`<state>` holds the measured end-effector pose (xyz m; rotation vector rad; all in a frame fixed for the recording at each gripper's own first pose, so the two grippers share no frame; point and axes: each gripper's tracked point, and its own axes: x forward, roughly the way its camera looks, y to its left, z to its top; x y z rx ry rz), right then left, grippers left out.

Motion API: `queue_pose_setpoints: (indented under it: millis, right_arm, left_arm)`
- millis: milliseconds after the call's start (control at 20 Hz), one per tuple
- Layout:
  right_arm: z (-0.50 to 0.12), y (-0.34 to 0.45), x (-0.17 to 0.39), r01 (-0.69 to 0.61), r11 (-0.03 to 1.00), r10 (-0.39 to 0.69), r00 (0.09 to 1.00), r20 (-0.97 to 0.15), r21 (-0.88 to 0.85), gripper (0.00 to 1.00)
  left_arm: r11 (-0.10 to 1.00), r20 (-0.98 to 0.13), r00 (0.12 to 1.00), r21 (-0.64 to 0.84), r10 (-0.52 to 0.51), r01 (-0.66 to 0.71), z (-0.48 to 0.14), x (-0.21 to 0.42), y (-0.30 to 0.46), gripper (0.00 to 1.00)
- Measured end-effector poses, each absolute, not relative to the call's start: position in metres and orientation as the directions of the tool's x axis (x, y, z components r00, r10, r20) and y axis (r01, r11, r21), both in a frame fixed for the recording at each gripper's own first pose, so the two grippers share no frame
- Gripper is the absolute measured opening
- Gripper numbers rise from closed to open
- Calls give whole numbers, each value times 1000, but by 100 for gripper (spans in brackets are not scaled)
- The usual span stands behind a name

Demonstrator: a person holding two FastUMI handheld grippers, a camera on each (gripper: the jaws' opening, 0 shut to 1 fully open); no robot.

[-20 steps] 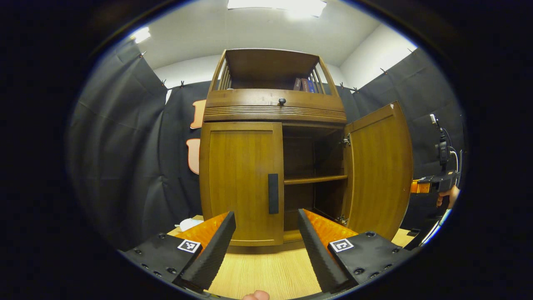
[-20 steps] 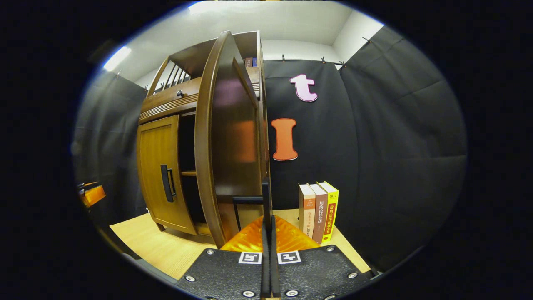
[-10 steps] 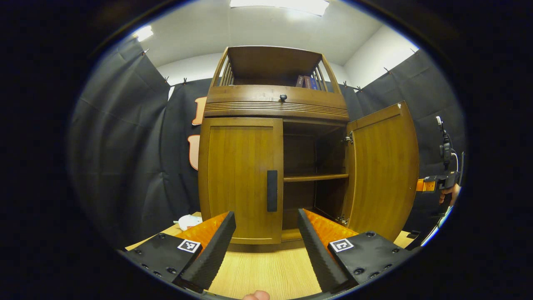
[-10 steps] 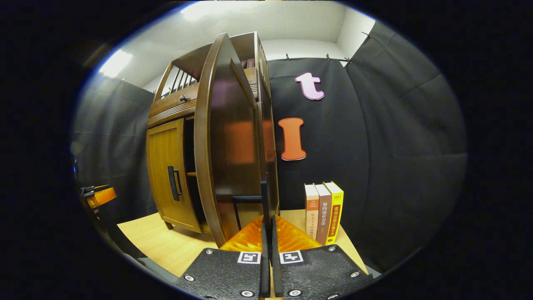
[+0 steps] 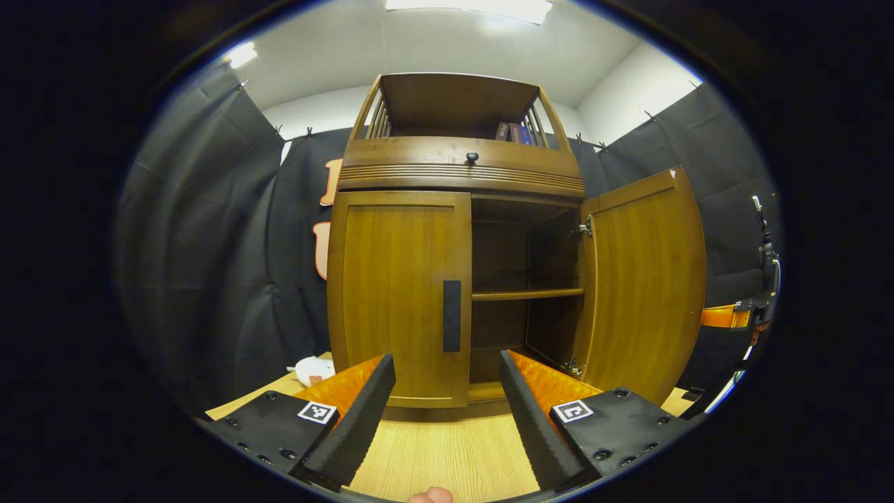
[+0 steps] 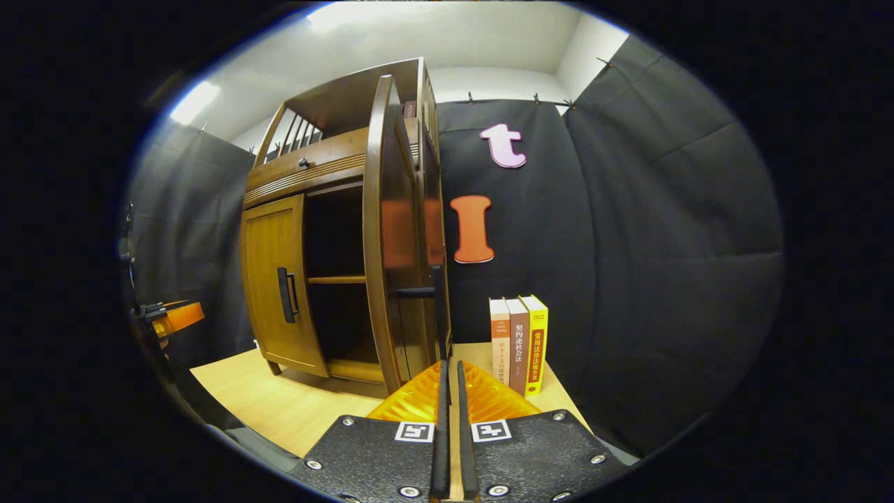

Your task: Open the right door of the double-door shoe cabinet with the right hand, and open the left door with the left hand.

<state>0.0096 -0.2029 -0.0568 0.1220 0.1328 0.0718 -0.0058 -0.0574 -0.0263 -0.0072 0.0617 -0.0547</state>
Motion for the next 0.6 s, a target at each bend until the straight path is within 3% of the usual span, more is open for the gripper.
queue_pose_setpoints:
  millis: [100, 150, 250, 300, 350, 450, 600]
  right_arm:
    - [-53, -207, -2, -4, 993, 18, 992, -121, 117, 11]
    - [-47, -208, -10, 26, 994, -15, 994, -111, 105, 5]
    - [-34, -201, -22, 65, 992, -57, 995, -83, 104, 6]
    - [-26, -195, -26, 77, 991, -70, 996, -63, 112, 1]
    - [-20, -191, -29, 86, 989, -81, 996, -44, 124, 9]
    - [-9, -181, -32, 85, 986, -84, 996, -13, 146, 12]
    - [-9, -172, -32, 77, 986, -76, 997, -15, 150, 29]
  left_arm:
    - [998, -74, 995, -18, -64, 63, -31, -3, -59, 94]
    - [997, -78, 995, -28, -68, 66, -32, -1, -60, 94]
    - [997, -85, 994, -44, -74, 71, -34, 5, -63, 94]
    - [996, -87, 993, -48, -75, 71, -35, 8, -63, 96]
    - [996, -87, 993, -53, -76, 71, -34, 12, -63, 97]
    - [996, -77, 994, -51, -78, 75, -30, 22, -62, 94]
    - [997, -56, 996, -28, -74, 73, -24, 33, -60, 94]
